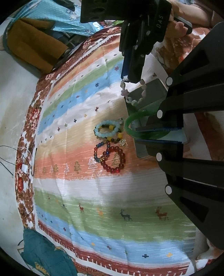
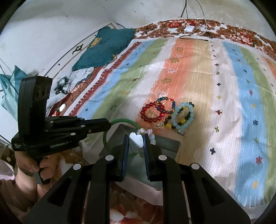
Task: Organize jewelry
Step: 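Lower the bangle into the tin and open both tools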
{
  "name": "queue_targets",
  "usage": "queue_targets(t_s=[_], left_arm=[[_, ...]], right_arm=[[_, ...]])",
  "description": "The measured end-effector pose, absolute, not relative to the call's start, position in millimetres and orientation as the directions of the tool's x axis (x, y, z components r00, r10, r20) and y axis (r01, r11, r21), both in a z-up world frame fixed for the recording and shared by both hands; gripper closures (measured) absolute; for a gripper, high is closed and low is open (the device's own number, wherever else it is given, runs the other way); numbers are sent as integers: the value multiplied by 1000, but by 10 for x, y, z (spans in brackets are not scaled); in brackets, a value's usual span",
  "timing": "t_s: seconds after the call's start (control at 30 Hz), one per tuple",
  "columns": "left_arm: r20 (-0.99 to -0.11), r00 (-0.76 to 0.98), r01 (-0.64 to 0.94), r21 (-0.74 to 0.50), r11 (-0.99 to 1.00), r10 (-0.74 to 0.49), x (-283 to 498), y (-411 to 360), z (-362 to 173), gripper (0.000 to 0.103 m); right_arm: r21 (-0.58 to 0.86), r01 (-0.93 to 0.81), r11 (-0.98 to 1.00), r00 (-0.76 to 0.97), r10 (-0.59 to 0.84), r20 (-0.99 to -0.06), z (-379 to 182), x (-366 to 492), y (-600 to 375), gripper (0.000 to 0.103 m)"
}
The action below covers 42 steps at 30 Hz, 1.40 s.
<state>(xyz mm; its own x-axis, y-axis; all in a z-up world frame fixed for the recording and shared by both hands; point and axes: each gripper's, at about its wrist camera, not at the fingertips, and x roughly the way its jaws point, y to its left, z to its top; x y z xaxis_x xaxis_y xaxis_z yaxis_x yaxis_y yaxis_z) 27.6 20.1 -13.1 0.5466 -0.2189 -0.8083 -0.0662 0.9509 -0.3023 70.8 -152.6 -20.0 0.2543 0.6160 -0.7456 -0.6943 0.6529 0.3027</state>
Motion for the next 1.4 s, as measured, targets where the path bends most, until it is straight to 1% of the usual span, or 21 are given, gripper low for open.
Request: queue_targets(t_s=[0.07,0.1,0.37,0.4,0.43,0.5,0.53,0.57,0.8,0.87,0.97,1.0,1.03,1.07,1.1,1.13,1.2,1.23,1.3,1.4], left_arm=[[-810,545,-67,-298,952,-215,260,190,-142,97],[-809,546,-67,-298,952,-215,252,190,-142,103],[-815,539,-71,-296,953,-213,245,193,-141,103],[-815,539,-74,-298,952,-213,247,199,-140,103],[-815,539,-77,-298,951,-212,246,206,-138,103],[-817,537,-82,-299,951,-210,254,211,-144,103],[-818,536,-83,-298,951,-209,258,210,-146,103],[-818,535,-84,-298,951,-209,265,208,-148,103],[-825,526,-93,-296,951,-205,277,220,-181,103],[-830,520,-96,-293,951,-202,293,220,-192,103],[-838,511,-110,-285,952,-192,334,236,-224,102],[-840,507,-113,-285,952,-191,345,244,-233,98],[-843,503,-116,-287,951,-193,363,252,-243,96],[-844,499,-119,-291,949,-196,383,261,-251,90],[-845,497,-122,-293,948,-197,395,269,-258,82],[-847,494,-124,-293,948,-197,418,276,-263,80],[-851,490,-129,-285,950,-189,458,286,-274,68],[-854,486,-133,-282,950,-186,488,290,-280,66],[-858,480,-134,-275,952,-181,543,296,-283,54],[-865,471,-128,-263,956,-175,637,308,-297,45]], right_arm=[[304,-696,651,251,617,-746,-207,694,-1529,86],[305,-696,650,250,618,-746,-205,683,-1532,86],[316,-693,648,225,611,-759,-274,660,-1531,85],[320,-692,647,216,609,-764,-291,667,-1524,82],[324,-692,645,205,605,-769,-315,675,-1518,72],[324,-693,644,203,606,-769,-321,669,-1513,71],[325,-695,641,201,607,-768,-319,665,-1511,68],[333,-694,639,197,613,-765,-315,669,-1514,63],[334,-679,654,209,608,-766,-328,702,-1540,62],[334,-671,662,213,604,-768,-340,734,-1555,57],[332,-655,678,225,596,-771,-359,786,-1588,53],[332,-650,684,228,593,-772,-363,806,-1597,53],[332,-645,688,232,590,-774,-368,826,-1607,50],[330,-637,697,239,585,-775,-373,854,-1620,45],[328,-632,702,243,581,-776,-376,874,-1625,45],[327,-629,706,245,579,-778,-376,889,-1630,45],[328,-623,711,247,575,-780,-382,929,-1639,43],[328,-619,713,248,574,-780,-386,947,-1642,41],[326,-613,720,252,569,-783,-394,988,-1638,39],[307,-612,728,261,553,-791,-396,1043,-1616,38]])
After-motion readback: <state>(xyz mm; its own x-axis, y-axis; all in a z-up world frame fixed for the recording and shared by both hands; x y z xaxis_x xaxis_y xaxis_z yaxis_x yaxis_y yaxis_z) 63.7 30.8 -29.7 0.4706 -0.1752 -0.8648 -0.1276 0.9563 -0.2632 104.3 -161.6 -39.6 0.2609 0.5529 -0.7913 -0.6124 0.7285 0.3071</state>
